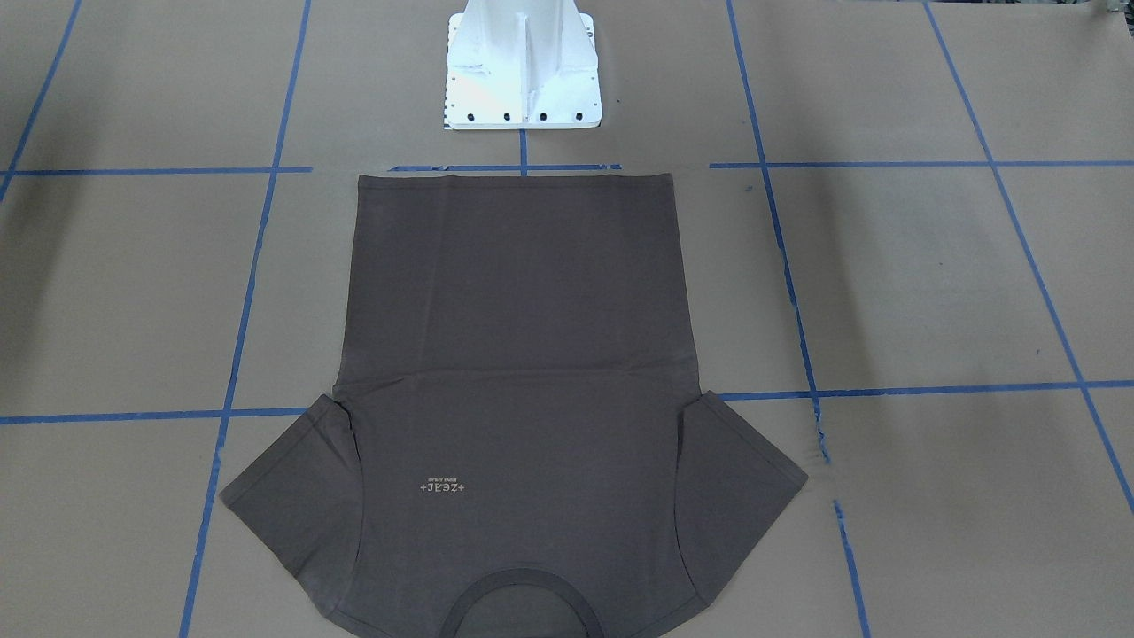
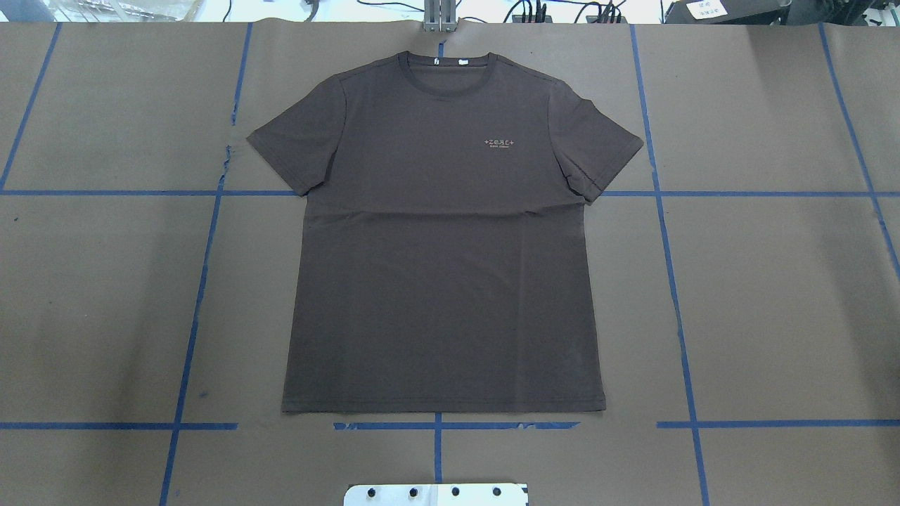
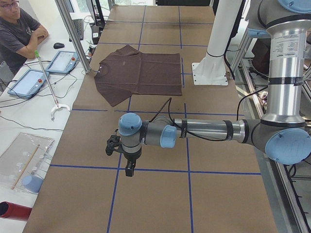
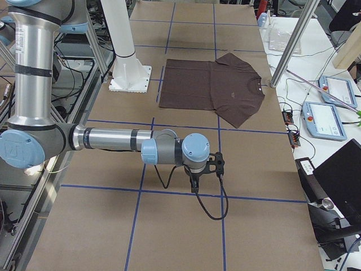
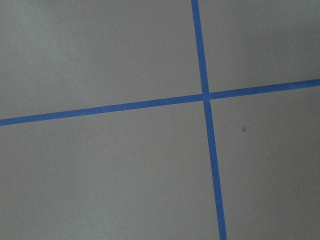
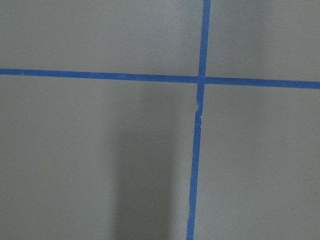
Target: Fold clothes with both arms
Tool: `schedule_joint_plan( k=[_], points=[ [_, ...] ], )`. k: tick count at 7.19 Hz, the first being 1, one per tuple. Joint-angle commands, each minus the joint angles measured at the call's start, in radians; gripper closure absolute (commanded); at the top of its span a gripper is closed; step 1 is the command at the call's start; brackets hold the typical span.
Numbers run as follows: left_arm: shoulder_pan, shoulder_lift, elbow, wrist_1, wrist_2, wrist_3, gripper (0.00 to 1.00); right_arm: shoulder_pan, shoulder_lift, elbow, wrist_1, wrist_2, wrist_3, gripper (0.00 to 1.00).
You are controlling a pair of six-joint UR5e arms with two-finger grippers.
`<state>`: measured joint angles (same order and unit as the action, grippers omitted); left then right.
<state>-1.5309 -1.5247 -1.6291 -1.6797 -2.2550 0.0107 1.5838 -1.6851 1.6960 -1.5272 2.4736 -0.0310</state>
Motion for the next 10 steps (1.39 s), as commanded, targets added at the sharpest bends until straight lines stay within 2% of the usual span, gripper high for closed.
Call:
schedule_joint_plan(
  k=[1,3,5,7,8,10],
  points=[
    [0.000,0.000,0.000,-0.002,0.000,0.000,0.00,0.001,0.016,0.001,-0.001,-0.002,0.011,0.00],
    [0.000,-0.005,-0.006,-0.003,-0.001,0.000,0.00,0.001,0.050,-0.012,-0.001,-0.001,0.016,0.00],
    [0.001,-0.058,-0.044,0.000,0.000,-0.005,0.00,-0.007,0.138,-0.018,-0.002,0.004,0.028,0.00],
    [0.003,-0.103,-0.074,-0.035,-0.002,-0.014,0.00,-0.123,0.278,-0.053,-0.004,-0.022,0.026,0.00],
    [0.011,-0.112,-0.077,-0.078,-0.001,-0.017,0.00,-0.175,0.316,-0.103,-0.002,-0.013,0.069,0.00],
    [0.015,-0.117,-0.084,-0.115,-0.005,-0.061,0.00,-0.273,0.439,-0.177,0.092,-0.025,0.246,0.00]
  ],
)
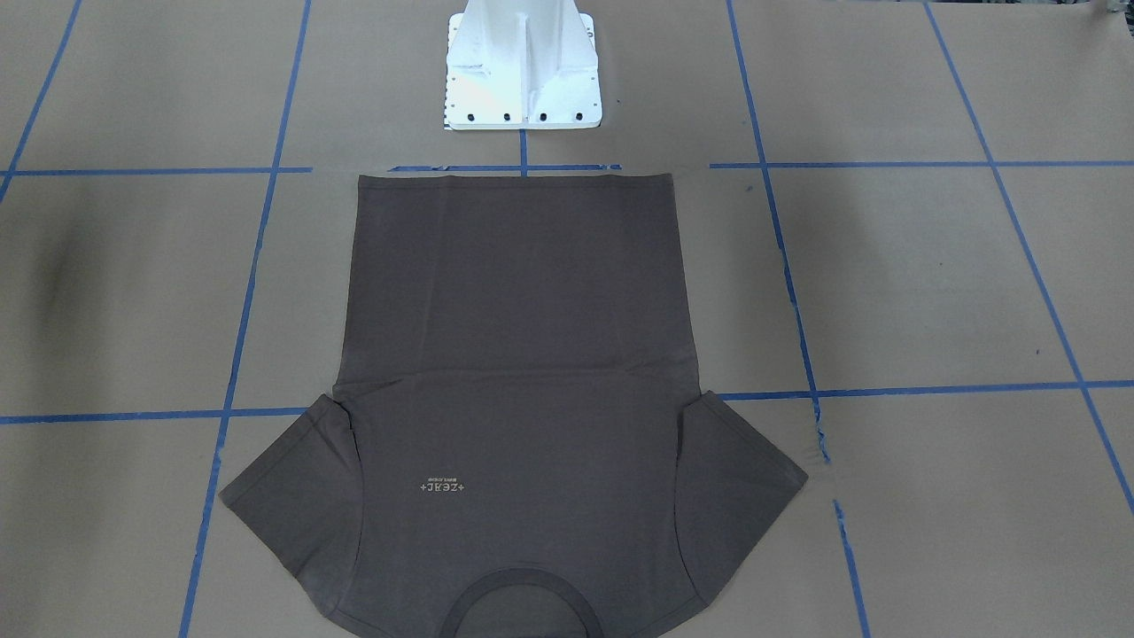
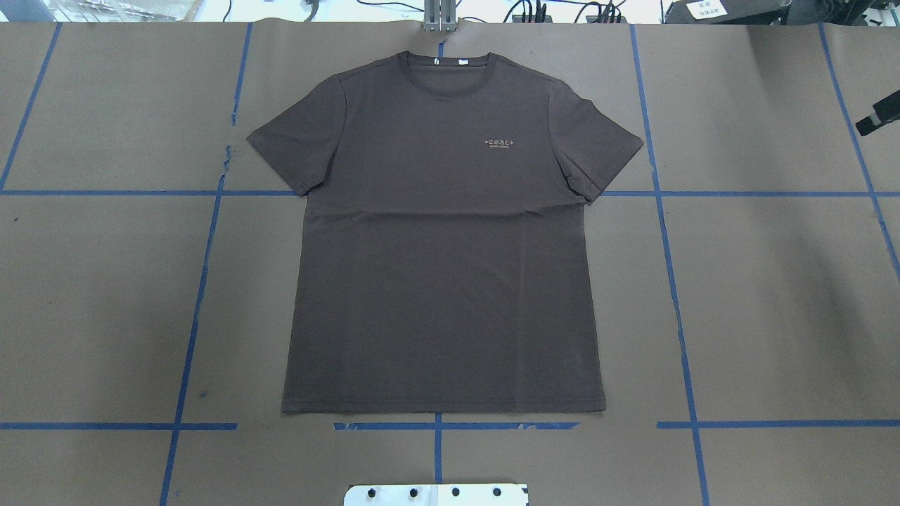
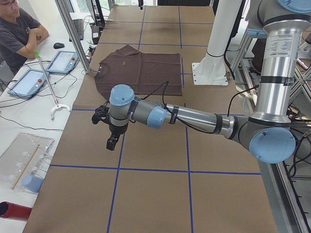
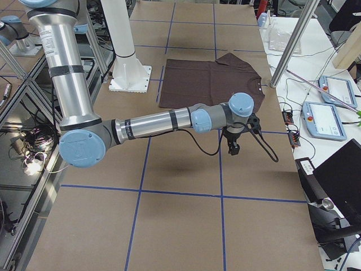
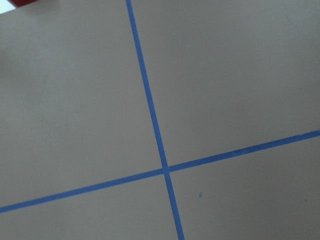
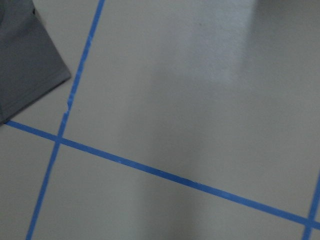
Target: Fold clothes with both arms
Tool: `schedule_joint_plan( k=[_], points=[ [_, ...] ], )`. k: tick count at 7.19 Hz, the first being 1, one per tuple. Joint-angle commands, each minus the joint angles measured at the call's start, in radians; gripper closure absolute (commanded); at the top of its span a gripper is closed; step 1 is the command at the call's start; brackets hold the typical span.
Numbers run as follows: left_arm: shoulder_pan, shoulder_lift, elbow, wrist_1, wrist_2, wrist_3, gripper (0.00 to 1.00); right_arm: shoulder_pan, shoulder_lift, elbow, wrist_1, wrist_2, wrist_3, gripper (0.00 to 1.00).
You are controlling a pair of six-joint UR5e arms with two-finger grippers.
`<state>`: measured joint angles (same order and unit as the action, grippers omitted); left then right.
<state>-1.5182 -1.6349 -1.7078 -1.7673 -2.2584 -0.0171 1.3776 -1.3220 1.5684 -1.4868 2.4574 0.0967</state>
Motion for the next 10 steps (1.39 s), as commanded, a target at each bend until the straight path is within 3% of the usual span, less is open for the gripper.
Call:
schedule_joint_plan(
  k=[1,3,4,6,7,10],
  points=[
    [0.004,-0.047,0.006,-0.099,0.000,-0.074,0.00,-0.119,0.136,-0.079,0.084,-0.018,0.258,0.00],
    [0.030,-0.042,0.005,-0.130,0.002,-0.081,0.00,-0.248,0.287,-0.114,0.083,-0.160,0.554,0.00],
    [0.050,-0.039,0.008,-0.139,0.005,-0.078,0.00,-0.290,0.329,-0.160,0.107,-0.246,0.605,0.01],
    [0.050,-0.037,0.013,-0.170,0.005,-0.081,0.00,-0.346,0.342,-0.407,0.480,-0.265,0.714,0.03],
    [0.050,-0.039,0.013,-0.170,0.002,-0.083,0.00,-0.373,0.346,-0.421,0.488,-0.323,0.731,0.03],
    [0.050,-0.045,0.013,-0.170,0.000,-0.083,0.00,-0.413,0.336,-0.427,0.445,-0.339,0.730,0.07]
  ],
)
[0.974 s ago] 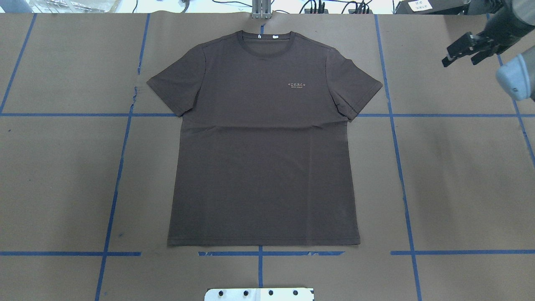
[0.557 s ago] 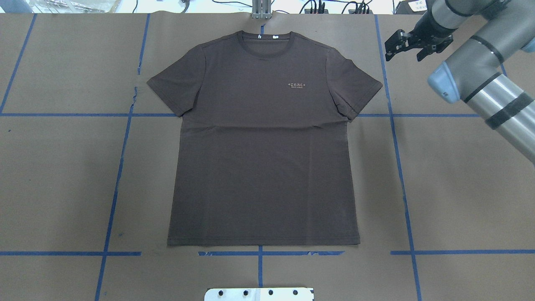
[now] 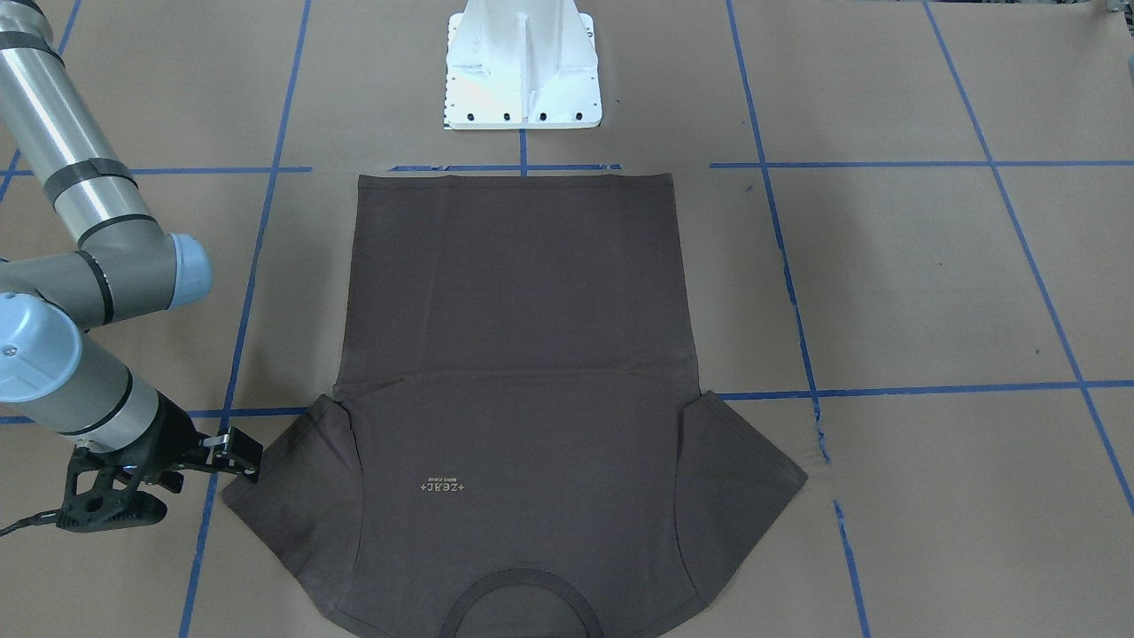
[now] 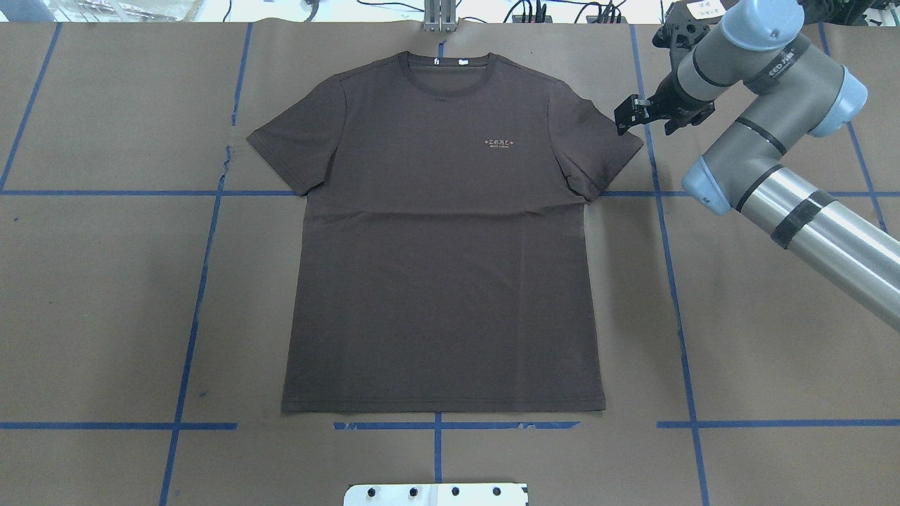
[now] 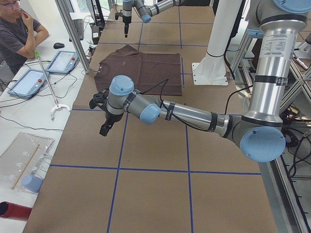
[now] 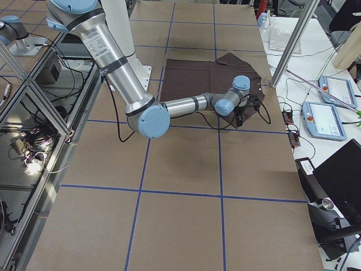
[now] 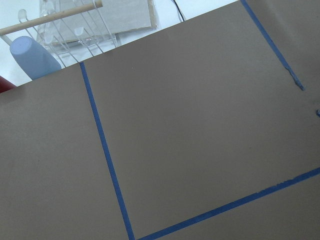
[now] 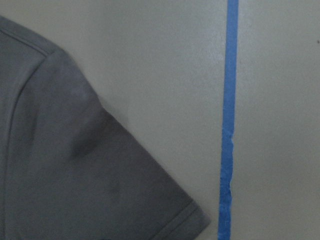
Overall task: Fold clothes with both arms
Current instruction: 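Move the right gripper down to the sleeve nearest it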
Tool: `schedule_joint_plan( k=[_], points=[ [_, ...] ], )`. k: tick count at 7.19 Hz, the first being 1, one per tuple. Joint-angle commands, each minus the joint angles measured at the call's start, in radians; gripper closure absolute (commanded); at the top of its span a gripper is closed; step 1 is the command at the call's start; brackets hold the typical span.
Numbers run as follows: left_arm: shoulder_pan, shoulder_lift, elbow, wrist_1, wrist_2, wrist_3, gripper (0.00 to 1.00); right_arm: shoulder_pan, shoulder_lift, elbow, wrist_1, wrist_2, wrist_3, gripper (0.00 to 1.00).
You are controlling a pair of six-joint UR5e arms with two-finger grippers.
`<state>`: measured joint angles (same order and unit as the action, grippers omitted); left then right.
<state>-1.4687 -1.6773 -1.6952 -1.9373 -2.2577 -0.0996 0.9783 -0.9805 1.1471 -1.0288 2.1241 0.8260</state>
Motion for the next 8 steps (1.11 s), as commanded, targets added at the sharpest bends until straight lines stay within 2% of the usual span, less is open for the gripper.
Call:
schedule_joint_plan(
  k=[1,8],
  points=[
    [0.001,-0.002,0.000,0.000,0.000,0.001,0.00,-0.018,0.000,-0.021,-0.013,-0.007,0.001,0.07],
    [0.001,-0.005,0.002,0.001,0.000,0.000,0.00,-0.023,0.031,-0.087,-0.014,-0.032,-0.008,0.14]
  ],
)
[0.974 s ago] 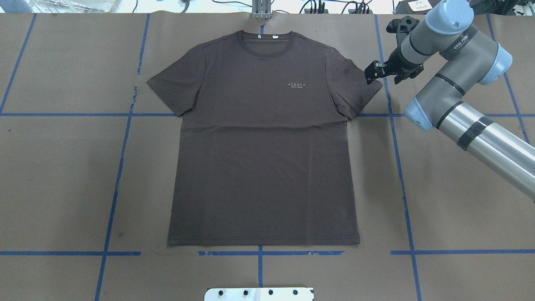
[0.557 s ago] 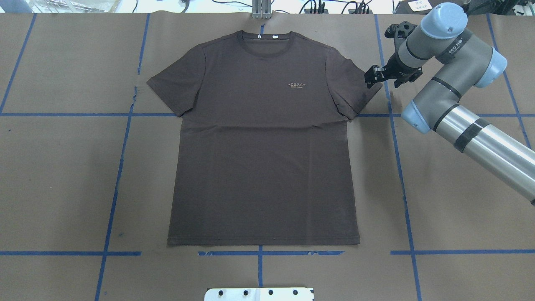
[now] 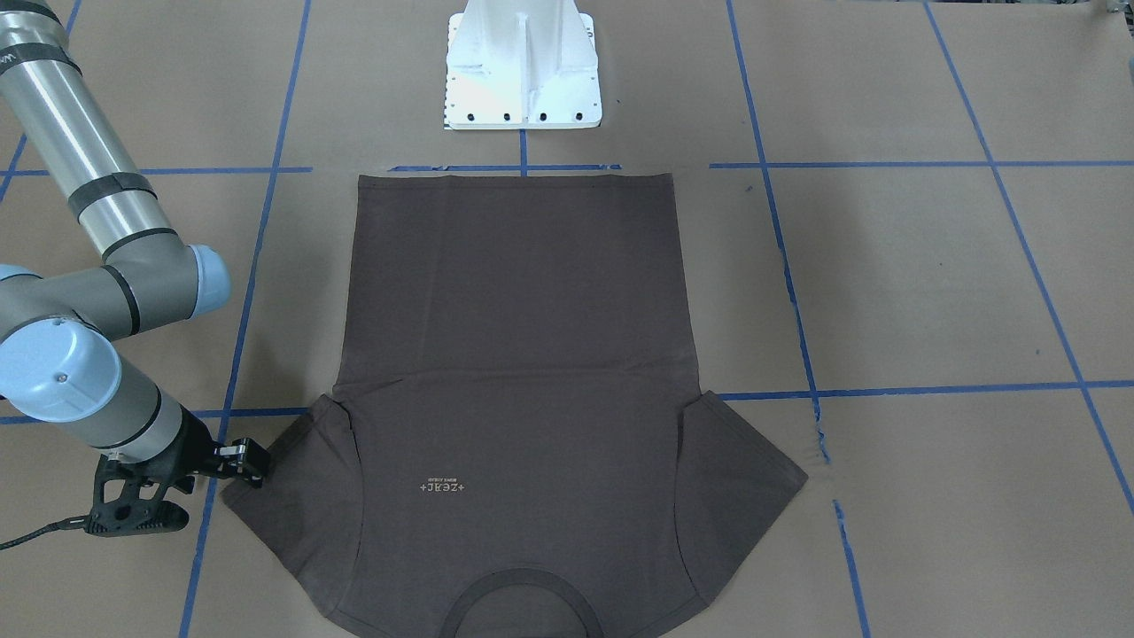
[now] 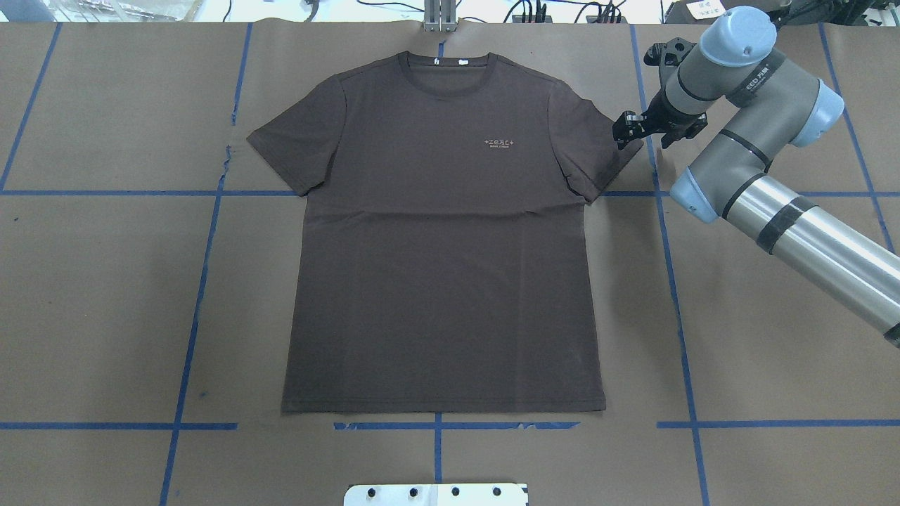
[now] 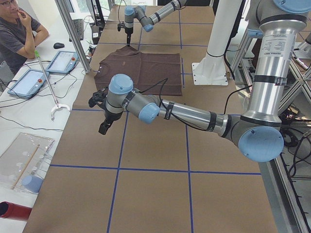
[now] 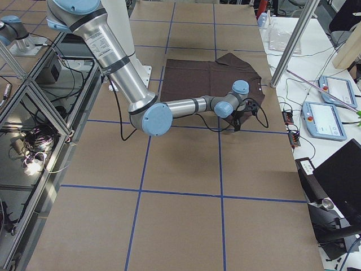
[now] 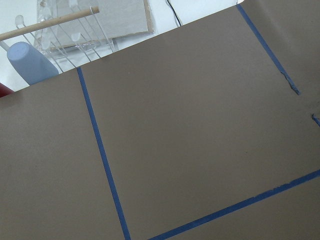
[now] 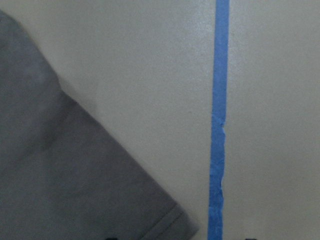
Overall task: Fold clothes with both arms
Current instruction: 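Move the right gripper down to the sleeve nearest it, then grasp the sleeve edge with the right gripper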
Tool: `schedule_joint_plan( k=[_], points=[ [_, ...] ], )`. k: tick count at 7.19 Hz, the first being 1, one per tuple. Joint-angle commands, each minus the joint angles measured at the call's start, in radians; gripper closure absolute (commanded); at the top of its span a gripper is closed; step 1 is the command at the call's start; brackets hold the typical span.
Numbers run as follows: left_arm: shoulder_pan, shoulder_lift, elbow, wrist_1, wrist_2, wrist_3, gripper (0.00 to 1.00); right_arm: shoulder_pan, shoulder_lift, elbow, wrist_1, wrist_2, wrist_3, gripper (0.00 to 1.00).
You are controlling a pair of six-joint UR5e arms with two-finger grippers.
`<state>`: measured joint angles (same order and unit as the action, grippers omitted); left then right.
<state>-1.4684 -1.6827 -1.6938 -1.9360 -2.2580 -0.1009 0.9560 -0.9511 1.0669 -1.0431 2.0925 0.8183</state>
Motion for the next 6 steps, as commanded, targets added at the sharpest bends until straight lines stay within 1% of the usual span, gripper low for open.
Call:
schedule_joint_plan(
  k=[1,2,3,5,6],
  points=[
    [0.000,-0.002,-0.001,-0.001,0.000,0.000,0.00,0.000,0.003,-0.011,0.000,0.000,-0.001,0.22],
    [-0.001,-0.002,-0.001,-0.001,0.000,0.000,0.00,0.000,0.024,-0.027,0.000,0.001,0.002,0.30],
    [0.000,-0.003,-0.001,0.000,0.000,0.000,0.00,0.000,0.037,-0.037,-0.002,0.004,0.002,0.45],
    [0.000,-0.003,-0.003,0.000,0.000,0.000,0.00,0.000,0.038,-0.041,-0.002,0.006,-0.004,0.83],
    [0.000,-0.003,-0.001,0.000,0.000,0.000,0.00,0.000,0.038,-0.039,-0.002,0.007,-0.008,0.99]
  ],
)
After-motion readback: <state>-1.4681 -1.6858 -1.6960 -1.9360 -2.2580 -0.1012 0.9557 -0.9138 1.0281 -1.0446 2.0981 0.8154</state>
